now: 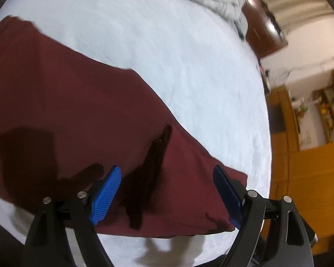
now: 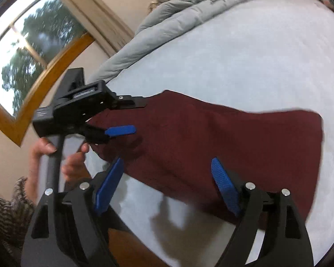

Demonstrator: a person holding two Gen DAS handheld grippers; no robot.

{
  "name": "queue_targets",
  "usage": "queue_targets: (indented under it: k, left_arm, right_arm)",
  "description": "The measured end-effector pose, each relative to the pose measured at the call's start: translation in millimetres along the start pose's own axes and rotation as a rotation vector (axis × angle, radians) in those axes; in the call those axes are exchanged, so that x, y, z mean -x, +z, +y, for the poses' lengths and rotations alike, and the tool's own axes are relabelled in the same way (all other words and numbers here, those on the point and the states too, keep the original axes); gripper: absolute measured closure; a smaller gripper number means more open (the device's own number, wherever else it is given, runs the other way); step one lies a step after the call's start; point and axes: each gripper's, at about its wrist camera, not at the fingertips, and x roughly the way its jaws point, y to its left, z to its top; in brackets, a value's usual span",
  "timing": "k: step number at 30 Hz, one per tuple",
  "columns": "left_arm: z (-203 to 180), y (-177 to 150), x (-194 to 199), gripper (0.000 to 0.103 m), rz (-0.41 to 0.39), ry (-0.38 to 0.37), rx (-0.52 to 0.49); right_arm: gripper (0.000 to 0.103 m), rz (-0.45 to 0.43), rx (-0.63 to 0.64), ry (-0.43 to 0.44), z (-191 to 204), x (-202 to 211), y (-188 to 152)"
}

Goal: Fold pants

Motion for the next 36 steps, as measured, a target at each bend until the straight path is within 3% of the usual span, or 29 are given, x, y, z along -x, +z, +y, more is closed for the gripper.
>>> queue_targets:
  k: [7, 12, 13, 15, 16, 18, 22, 25, 28, 31, 32, 33, 34, 36]
  left_arm:
    - [33.5, -0.3, 9.8, 0.018, 0.000, 0.152, -0.049]
    - [50.6, 2.1, 15.8, 0.018, 0.003, 0.129, -0.032]
    - [55.2, 4.2, 17.7, 0.018, 0.001, 0.125, -0.029]
    - [57.5, 3.1, 18.2, 0.018, 0.002, 0.115, -0.031]
    - [58.5, 3.0, 19.0, 0.018, 0.001, 0.114, -0.036]
    - [60.5, 1.0, 21.3, 0.018, 0.001, 0.110, -0.044]
    - [59.9, -5.4, 28.9, 0.018, -0.002, 0.096, -0.046]
    - [62.1, -9.4, 36.7, 0.018, -0.014, 0.087, -0.049]
    - [60.2, -11.9, 36.2, 0.018, -0.012, 0.090, -0.048]
    - [53.1, -11.1, 31.3, 0.018, 0.007, 0.091, -0.062]
    - [48.8, -10.0, 29.5, 0.018, 0.014, 0.087, -0.070]
    - [42.0, -9.6, 28.2, 0.018, 0.018, 0.081, -0.084]
    - [35.5, -8.8, 27.7, 0.018, 0.018, 0.075, -0.099]
    - [16.3, -10.6, 25.0, 0.018, 0.020, 0.054, -0.142]
  right_arm:
    - [0.016, 0.135, 0.144, -0.032, 39.5, -64.8, 4.7]
    - [0.017, 0.186, 0.239, -0.113, 58.3, -98.8, -2.5]
    - [0.020, 0.188, 0.250, -0.131, 58.8, -102.3, -5.1]
    - [0.047, 0.201, 0.264, -0.176, 57.2, -112.2, -4.2]
    - [0.052, 0.201, 0.259, -0.173, 55.3, -112.9, -2.9]
    - [0.077, 0.211, 0.206, -0.114, 48.0, -111.6, 4.0]
    - [0.086, 0.197, 0.189, -0.049, 52.9, -96.1, 10.2]
    - [0.087, 0.187, 0.166, 0.052, 61.5, -89.0, 8.4]
    - [0.086, 0.268, 0.162, 0.021, 58.6, -108.8, -7.1]
    - [0.083, 0.265, 0.075, 0.085, 43.3, -109.3, -10.7]
    - [0.072, 0.259, 0.054, 0.114, 39.4, -101.7, -8.6]
    - [0.047, 0.256, 0.035, 0.131, 36.0, -92.7, -6.7]
    - [0.039, 0.242, 0.023, 0.141, 32.9, -83.0, -5.6]
    - [0.037, 0.180, 0.007, 0.141, 21.2, -47.0, -5.3]
